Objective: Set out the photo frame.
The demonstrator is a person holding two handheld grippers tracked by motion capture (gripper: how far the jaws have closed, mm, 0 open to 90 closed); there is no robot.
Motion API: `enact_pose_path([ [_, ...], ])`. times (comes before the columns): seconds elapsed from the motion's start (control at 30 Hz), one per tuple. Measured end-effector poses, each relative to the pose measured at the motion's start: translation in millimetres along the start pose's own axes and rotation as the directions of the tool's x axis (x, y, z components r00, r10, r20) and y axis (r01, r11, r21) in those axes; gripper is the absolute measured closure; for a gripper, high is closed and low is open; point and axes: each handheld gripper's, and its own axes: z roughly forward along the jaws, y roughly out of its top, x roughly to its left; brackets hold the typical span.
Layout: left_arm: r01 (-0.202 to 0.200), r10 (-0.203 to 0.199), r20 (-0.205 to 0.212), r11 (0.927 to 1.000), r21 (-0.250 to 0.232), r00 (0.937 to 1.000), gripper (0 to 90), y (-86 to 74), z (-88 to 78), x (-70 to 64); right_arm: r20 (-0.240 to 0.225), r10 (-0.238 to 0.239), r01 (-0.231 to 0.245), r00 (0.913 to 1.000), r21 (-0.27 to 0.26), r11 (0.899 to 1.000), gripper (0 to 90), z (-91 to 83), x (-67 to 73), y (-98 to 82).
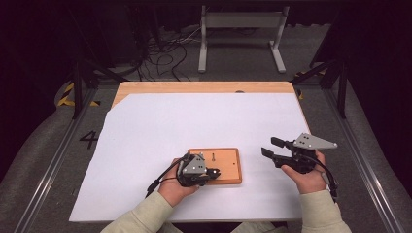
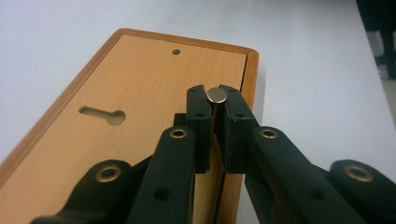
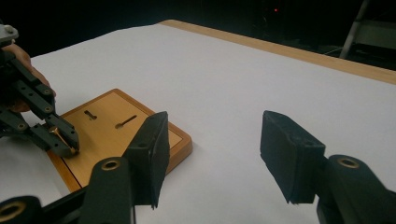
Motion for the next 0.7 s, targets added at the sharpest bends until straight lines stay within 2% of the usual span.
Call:
enact_pose_path([
  [0.07,-0.036,0.036,-0.017,0.9993,0.005,0.9992,83.8,0.2,-0.3,-1.4,0.000,-0.001,0.001,1.0000,-0.001,1.000,43.3,-0.1,0.3,0.2],
  [0.13,-0.056,0.056,-0.021,0.9984,0.005,0.9982,83.7,-0.1,-0.4,-2.4,0.002,-0.003,0.003,1.0000,0.000,1.000,43.3,0.1,0.6,0.2],
  [0.2,-0.101,0.101,-0.033,0.9948,0.015,0.9943,83.6,0.5,-0.9,-4.5,0.003,-0.004,0.004,1.0000,0.004,1.000,43.3,0.3,1.0,0.2],
  [0.27,-0.181,0.182,-0.047,0.9832,0.022,0.9821,83.3,1.1,-1.8,-8.2,0.001,-0.005,0.005,1.0000,0.004,1.000,43.3,0.6,1.2,0.2],
  [0.3,-0.209,0.210,-0.051,0.9777,0.023,0.9765,83.3,1.1,-2.1,-9.6,0.002,-0.005,0.005,1.0000,0.005,1.000,43.3,0.6,1.4,0.3],
  [0.33,-0.209,0.210,-0.051,0.9777,0.023,0.9765,83.3,1.1,-2.1,-9.6,0.002,-0.005,0.005,1.0000,0.005,1.000,43.3,0.6,1.4,0.3],
  [0.47,-0.298,0.299,-0.060,0.9542,0.023,0.9523,83.4,0.3,-3.1,-14.3,0.005,-0.011,0.011,0.9999,0.007,1.000,43.3,1.0,2.1,0.9],
  [0.5,-0.320,0.321,-0.065,0.9472,0.023,0.9449,83.4,0.1,-3.2,-15.5,0.005,-0.014,0.014,0.9999,0.008,1.000,43.3,1.1,2.5,1.3],
  [0.53,-0.349,0.350,-0.072,0.9368,0.026,0.9341,83.5,-0.3,-3.6,-18.3,0.004,-0.017,0.017,0.9998,0.009,1.000,43.2,1.3,3.6,2.2],
  [0.57,-0.349,0.350,-0.072,0.9368,0.026,0.9341,83.6,-0.3,-3.6,-18.3,0.001,-0.020,0.020,0.9998,0.009,1.000,43.2,1.4,4.1,2.8],
  [0.63,-0.388,0.389,-0.081,0.9213,0.031,0.9178,83.6,-0.5,-4.0,-21.1,-0.002,-0.020,0.020,0.9998,0.010,1.000,43.3,1.8,4.8,3.4],
  [0.7,-0.415,0.417,-0.088,0.9090,0.036,0.9047,83.7,-0.9,-4.2,-23.9,-0.011,-0.010,0.011,0.9999,0.028,1.000,44.9,2.1,6.5,5.1],
])
